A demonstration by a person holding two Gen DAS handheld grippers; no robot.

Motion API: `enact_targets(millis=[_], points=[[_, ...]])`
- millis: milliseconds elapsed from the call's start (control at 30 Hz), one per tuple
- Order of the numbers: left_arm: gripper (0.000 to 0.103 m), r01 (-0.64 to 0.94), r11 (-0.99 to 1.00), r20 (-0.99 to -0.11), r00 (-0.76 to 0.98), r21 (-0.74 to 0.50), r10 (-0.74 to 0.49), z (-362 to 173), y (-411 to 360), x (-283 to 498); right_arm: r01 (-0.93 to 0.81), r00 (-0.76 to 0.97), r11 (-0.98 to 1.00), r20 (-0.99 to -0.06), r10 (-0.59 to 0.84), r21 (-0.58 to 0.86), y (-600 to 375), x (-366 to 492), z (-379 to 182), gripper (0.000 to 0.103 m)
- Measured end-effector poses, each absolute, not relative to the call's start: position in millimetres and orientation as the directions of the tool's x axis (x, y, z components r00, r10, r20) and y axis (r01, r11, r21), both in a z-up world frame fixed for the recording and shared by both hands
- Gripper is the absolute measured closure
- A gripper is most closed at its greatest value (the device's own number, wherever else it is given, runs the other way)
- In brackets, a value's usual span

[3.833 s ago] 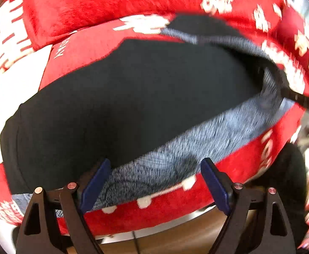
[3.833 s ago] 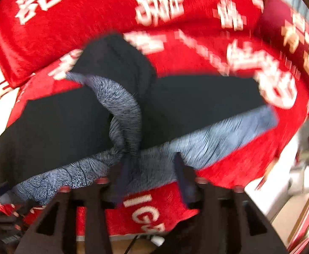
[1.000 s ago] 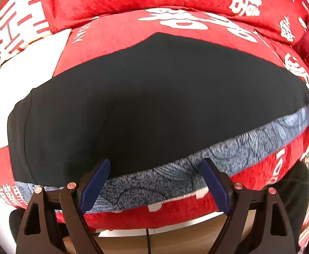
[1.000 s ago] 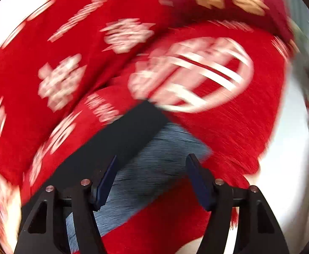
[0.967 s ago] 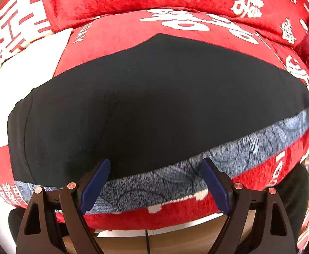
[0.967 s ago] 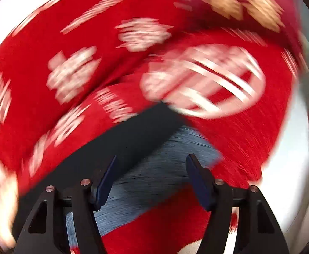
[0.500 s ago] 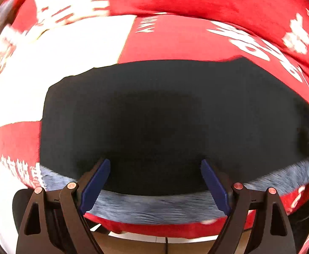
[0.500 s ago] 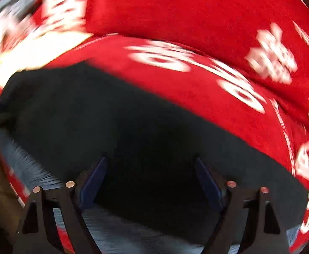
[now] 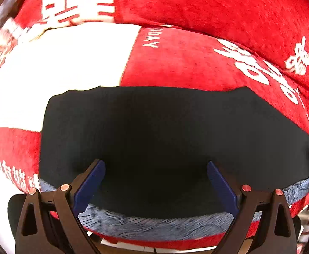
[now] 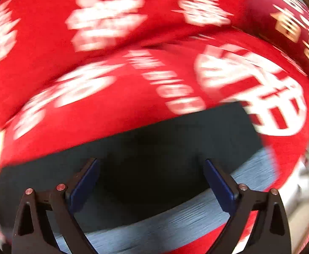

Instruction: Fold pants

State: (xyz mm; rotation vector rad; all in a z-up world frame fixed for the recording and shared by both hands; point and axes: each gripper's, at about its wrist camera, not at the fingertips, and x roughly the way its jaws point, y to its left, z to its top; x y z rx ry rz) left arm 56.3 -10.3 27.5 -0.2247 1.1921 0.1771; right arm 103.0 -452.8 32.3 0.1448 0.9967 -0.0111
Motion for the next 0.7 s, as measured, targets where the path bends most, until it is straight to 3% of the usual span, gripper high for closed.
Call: enact_targets(millis=[133,200,267,400,467,567,633,700], points=[[0.006,-0.194,0.981,-0.942,0.326,0.020,0.084,15,-28,59,-0.266,0.521,0.961,-0.850,0.076,-0.077,-329,64,8,0.004],[0.006,-0.206,0.979,-0.941,0.331,0.001,0.070,14,-16,51,-0.282,0.510,0.955,-0.858,0.062,-0.098,-328,55,-3,0.004],[0.004,-0.232,0.972,-0.942,0.330,-0.024,0.056,15,4,44,-0.198,0.508,0.980,-0.858,0.078,-0.028,-371,54,-3,0.002],[0.003,-0.315,0.946,-0.948,0.316,-0.069,0.036,8,44,28,0.079,0.487,0.997,-0.871,-0.061,-0.026,-481,53,-4,0.000],[0.003,-0.338,0.934,-0.949,0.315,-0.118,-0.006,2,60,25,0.174,0.482,0.984,-0.874,-0.058,0.030,-522,50,-2,0.000],[0.003,-0.350,0.931,-0.948,0.319,-0.101,0.018,4,61,18,0.342,0.418,0.939,-0.897,-0.140,0.013,-558,42,2,0.000],[0.003,-0.343,0.934,-0.945,0.328,-0.097,0.022,10,53,16,0.344,0.430,0.939,-0.883,-0.186,-0.030,-543,35,13,0.000],[0.003,-0.294,0.949,-0.939,0.343,-0.117,-0.009,15,36,19,0.215,0.498,0.977,-0.859,-0.122,-0.014,-491,34,28,0.000]])
